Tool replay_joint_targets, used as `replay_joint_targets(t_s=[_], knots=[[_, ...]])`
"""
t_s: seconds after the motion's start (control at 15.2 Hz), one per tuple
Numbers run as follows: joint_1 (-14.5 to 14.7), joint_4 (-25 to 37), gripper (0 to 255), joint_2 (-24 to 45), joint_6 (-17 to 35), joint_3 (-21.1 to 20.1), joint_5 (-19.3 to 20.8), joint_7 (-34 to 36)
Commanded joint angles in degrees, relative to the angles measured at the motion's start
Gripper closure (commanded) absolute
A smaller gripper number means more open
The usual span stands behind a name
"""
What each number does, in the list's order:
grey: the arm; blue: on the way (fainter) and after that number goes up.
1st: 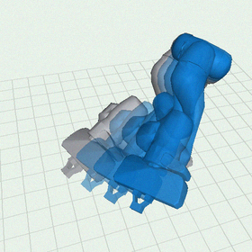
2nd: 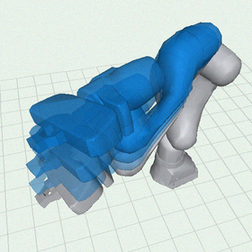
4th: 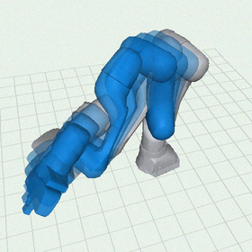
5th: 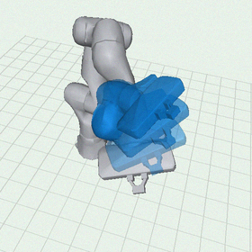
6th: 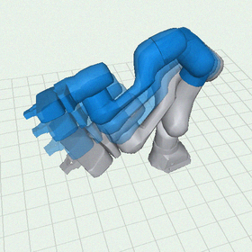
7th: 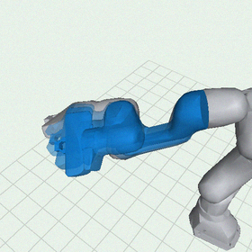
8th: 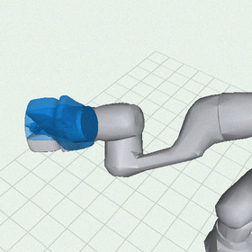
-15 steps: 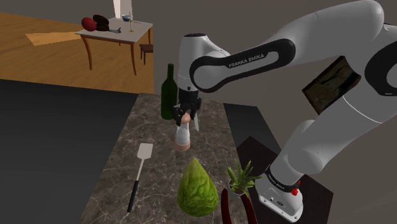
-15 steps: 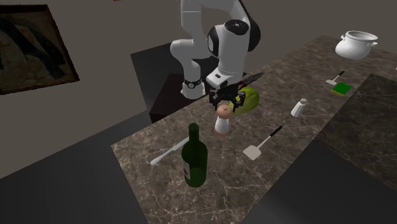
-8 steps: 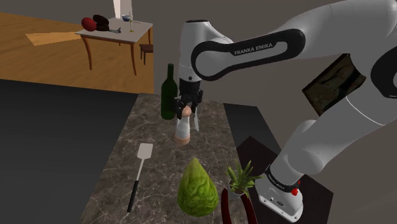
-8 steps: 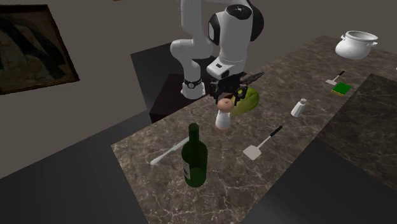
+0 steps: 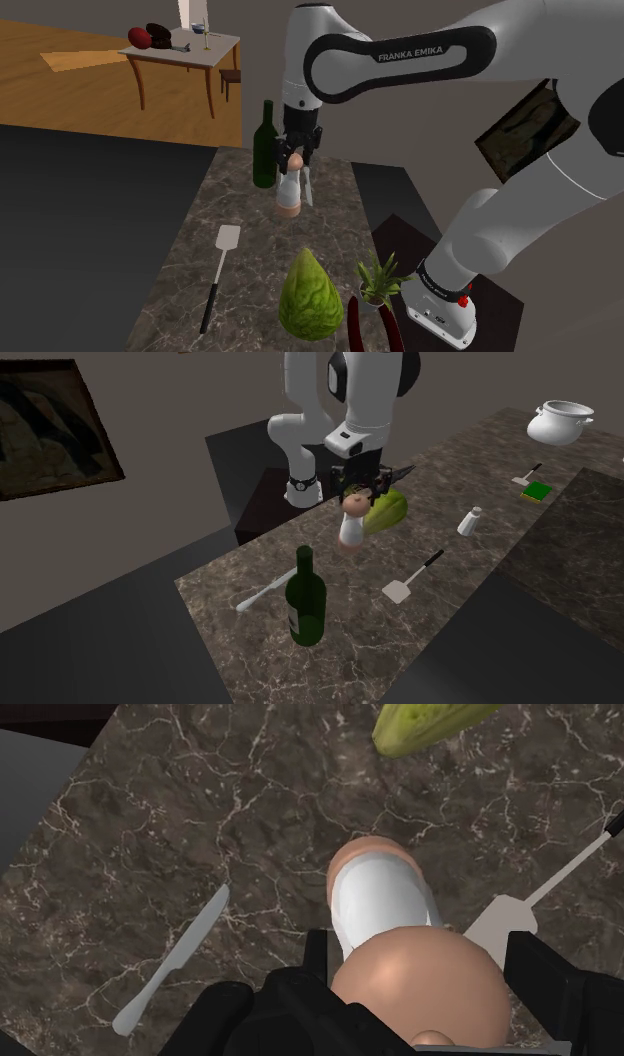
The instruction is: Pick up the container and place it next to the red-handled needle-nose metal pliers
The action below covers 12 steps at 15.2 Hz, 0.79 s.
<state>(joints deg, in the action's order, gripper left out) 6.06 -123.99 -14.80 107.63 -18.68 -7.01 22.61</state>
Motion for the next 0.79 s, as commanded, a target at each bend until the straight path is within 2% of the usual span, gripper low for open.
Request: replay_joint_targets(t_s=[0.0, 0.73], knots=[[0.05, 1.21, 255, -0.32, -1.52, 0.01, -0.04, 0.18], [-0.19, 9.30, 255, -0.72, -10.00, 0.53, 0.21, 0.46]])
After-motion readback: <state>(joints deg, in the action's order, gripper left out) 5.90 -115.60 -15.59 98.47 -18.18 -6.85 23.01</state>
